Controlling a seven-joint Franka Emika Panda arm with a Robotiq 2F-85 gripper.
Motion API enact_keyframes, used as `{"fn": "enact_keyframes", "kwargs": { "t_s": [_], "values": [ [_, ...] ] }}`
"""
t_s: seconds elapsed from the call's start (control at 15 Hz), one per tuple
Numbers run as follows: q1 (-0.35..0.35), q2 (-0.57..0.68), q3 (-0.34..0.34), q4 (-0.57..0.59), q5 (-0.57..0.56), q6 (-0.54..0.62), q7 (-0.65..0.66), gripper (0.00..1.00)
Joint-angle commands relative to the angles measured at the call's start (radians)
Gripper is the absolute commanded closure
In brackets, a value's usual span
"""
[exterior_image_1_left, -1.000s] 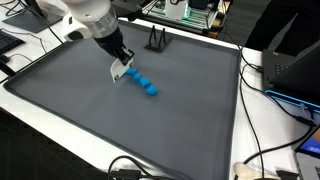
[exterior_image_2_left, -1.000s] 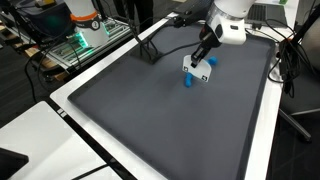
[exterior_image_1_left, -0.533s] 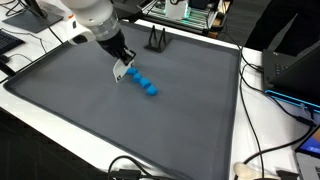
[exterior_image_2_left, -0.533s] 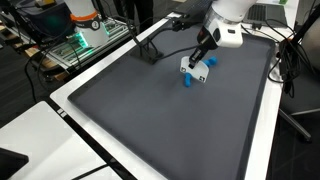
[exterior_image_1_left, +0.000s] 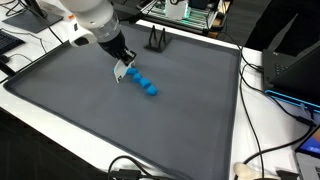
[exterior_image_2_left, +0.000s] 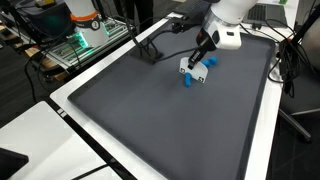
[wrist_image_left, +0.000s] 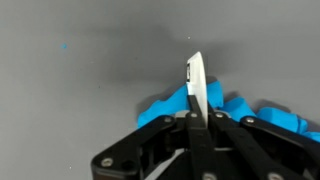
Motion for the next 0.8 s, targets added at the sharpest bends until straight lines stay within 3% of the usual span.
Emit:
{"fn": "enact_keyframes", "kwargs": {
  "t_s": [0.0, 0.73],
  "values": [
    [-0.018, -0.005, 0.01, -0.047, -0.008, -0.006, -0.027, 0.99],
    [-0.02, -0.034, 0.017, -0.09, -0.01, -0.047, -0.089, 0.99]
  ]
}}
